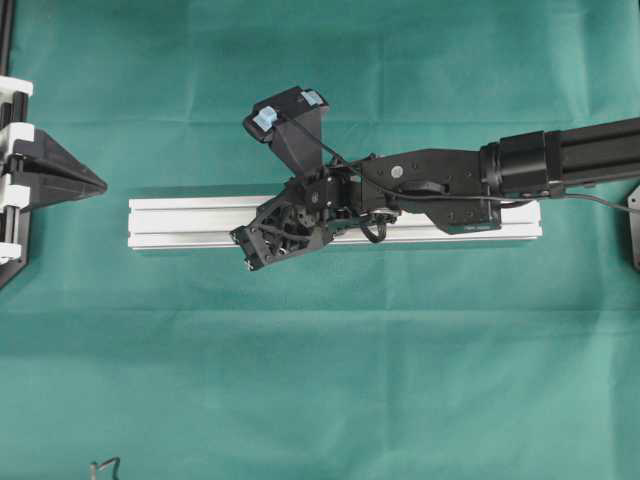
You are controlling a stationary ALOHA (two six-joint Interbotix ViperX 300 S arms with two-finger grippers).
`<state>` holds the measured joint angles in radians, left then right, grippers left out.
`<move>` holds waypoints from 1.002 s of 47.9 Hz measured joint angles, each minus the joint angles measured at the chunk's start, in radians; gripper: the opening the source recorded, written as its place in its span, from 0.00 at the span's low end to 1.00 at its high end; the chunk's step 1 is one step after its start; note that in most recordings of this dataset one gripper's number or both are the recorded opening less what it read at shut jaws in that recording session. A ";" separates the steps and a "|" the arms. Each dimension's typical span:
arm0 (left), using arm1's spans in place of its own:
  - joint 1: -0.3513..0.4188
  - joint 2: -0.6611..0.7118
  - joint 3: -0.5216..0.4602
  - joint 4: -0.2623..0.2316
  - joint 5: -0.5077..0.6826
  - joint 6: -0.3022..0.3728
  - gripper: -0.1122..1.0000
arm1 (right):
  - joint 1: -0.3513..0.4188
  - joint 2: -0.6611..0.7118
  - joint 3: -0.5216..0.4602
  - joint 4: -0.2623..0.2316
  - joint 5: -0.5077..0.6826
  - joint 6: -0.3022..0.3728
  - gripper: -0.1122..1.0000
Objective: Hook the rubber onto the shaft.
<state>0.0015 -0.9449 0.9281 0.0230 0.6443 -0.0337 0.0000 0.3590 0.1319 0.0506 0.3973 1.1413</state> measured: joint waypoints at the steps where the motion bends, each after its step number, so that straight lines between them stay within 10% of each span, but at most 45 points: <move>1: -0.002 0.000 0.000 0.000 0.000 0.000 0.12 | 0.002 0.000 0.002 0.000 0.000 0.000 0.16; 48: 0.000 0.000 0.000 0.000 0.000 0.000 0.12 | 0.035 -0.011 0.040 0.011 -0.005 -0.002 0.16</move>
<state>0.0015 -0.9449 0.9281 0.0230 0.6443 -0.0337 0.0353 0.3482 0.1718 0.0614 0.3927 1.1397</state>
